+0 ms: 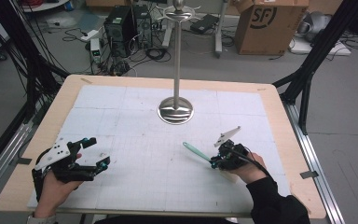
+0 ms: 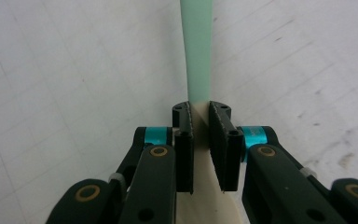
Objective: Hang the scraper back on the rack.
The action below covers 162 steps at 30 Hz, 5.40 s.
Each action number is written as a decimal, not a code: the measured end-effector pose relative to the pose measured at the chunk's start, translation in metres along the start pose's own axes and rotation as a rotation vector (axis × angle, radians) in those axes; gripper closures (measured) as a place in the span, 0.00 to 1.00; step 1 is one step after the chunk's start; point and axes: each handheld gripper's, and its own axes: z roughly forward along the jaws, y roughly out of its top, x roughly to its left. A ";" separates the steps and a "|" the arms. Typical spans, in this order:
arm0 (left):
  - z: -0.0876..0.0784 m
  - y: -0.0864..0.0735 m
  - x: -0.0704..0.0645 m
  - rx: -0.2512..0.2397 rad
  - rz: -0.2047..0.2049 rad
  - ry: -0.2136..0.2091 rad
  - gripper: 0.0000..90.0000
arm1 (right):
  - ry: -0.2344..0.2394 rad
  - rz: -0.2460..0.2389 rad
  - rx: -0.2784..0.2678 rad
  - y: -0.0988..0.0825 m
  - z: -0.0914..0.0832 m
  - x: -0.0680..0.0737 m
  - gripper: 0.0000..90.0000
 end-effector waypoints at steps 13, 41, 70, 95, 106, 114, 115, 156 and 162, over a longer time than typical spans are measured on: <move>0.001 0.000 -0.001 -0.002 0.006 -0.005 0.10 | 0.006 0.122 -0.388 -0.007 -0.040 -0.020 0.90; 0.005 0.002 -0.007 0.002 0.016 -0.027 0.10 | -0.016 0.098 -0.779 0.035 -0.073 -0.061 0.90; 0.000 0.001 -0.002 -0.015 0.013 -0.020 0.10 | -0.060 0.056 -0.902 0.101 -0.088 -0.093 0.90; -0.004 0.001 0.001 -0.019 0.000 -0.009 0.10 | -0.045 0.061 -0.979 0.126 -0.106 -0.097 0.90; -0.005 0.001 0.002 -0.022 -0.001 -0.009 0.10 | -0.043 0.052 -0.975 0.137 -0.104 -0.096 0.90; -0.006 0.001 0.004 -0.031 -0.004 0.003 0.10 | -0.037 0.058 -0.974 0.140 -0.099 -0.097 0.90; -0.006 0.001 0.004 -0.031 -0.004 0.002 0.10 | -0.036 0.060 -0.969 0.141 -0.097 -0.097 0.90; -0.009 -0.007 0.005 -0.011 -0.022 0.015 0.10 | -0.070 0.077 -0.966 0.153 -0.076 -0.088 0.53; -0.010 -0.006 0.005 -0.030 -0.029 0.011 0.10 | -0.061 0.015 -0.912 0.131 -0.071 -0.074 0.37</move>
